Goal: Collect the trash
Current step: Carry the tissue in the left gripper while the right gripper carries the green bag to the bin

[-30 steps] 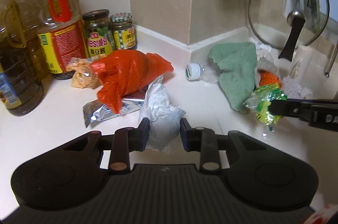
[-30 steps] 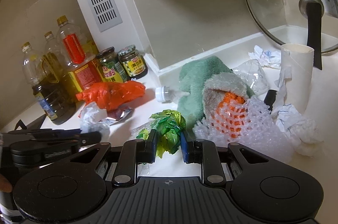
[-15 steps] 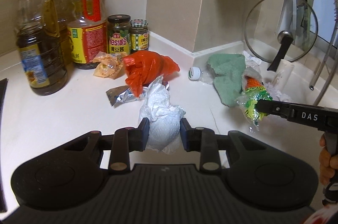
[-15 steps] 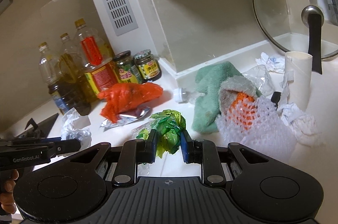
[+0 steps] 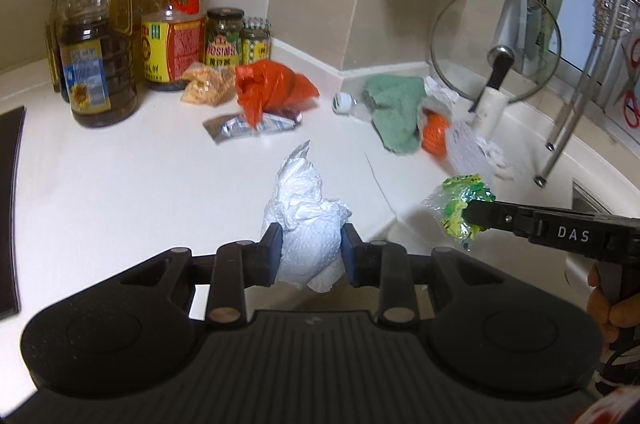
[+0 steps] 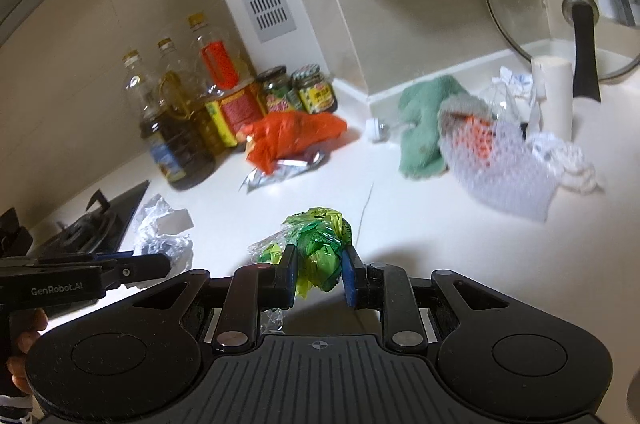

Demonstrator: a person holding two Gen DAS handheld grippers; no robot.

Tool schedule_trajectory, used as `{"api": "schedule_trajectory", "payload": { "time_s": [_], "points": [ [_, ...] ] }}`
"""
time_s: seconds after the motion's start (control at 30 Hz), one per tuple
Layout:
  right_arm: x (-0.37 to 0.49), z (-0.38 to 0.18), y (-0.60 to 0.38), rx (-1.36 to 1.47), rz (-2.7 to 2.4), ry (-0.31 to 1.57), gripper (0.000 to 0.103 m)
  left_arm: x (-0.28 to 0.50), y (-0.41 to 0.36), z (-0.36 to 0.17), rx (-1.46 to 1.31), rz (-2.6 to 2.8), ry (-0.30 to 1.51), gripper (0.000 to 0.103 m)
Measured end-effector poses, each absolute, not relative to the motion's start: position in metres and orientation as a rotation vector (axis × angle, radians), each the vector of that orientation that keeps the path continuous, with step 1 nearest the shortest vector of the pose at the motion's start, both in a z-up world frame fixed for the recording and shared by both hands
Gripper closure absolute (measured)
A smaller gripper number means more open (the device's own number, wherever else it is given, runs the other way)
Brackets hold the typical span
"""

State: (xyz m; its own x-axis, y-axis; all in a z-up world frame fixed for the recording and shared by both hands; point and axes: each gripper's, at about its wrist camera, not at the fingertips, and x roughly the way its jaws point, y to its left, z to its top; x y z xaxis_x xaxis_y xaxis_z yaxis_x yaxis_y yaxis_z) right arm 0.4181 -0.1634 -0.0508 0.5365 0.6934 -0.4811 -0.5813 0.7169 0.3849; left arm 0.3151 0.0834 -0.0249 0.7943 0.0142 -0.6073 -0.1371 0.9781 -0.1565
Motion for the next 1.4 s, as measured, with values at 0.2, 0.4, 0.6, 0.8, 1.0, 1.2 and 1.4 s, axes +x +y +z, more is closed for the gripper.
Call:
{"api": "schedule_trajectory", "payload": {
  "time_s": [0.2,0.4,0.6,0.8,1.0,1.2,1.4],
  "points": [
    [0.388,-0.063,-0.164,0.16,0.768,0.698,0.08,0.293,0.08,-0.04,-0.216,0.051,0.693,0.075],
    [0.365,-0.094,-0.158,0.115,0.769,0.783,0.08,0.276,0.072,-0.068,-0.232,0.025,0.776,0.075],
    [0.35,-0.134,-0.15,0.037,0.749,0.859,0.079,0.266,0.07,-0.1,-0.248,0.019,0.858,0.075],
    [0.346,-0.158,-0.15,0.019,0.719,0.911,0.079,0.259,0.075,-0.126,-0.272,0.031,0.915,0.075],
    [0.346,-0.183,-0.149,0.013,0.69,0.951,0.079,0.26,0.074,-0.159,-0.29,0.045,0.981,0.075],
    [0.345,-0.218,-0.152,-0.001,0.655,0.992,0.079,0.264,0.071,-0.195,-0.3,0.055,1.029,0.075],
    [0.348,-0.242,-0.159,0.017,0.62,1.012,0.08,0.274,0.071,-0.226,-0.314,0.061,1.067,0.074]
  ]
}}
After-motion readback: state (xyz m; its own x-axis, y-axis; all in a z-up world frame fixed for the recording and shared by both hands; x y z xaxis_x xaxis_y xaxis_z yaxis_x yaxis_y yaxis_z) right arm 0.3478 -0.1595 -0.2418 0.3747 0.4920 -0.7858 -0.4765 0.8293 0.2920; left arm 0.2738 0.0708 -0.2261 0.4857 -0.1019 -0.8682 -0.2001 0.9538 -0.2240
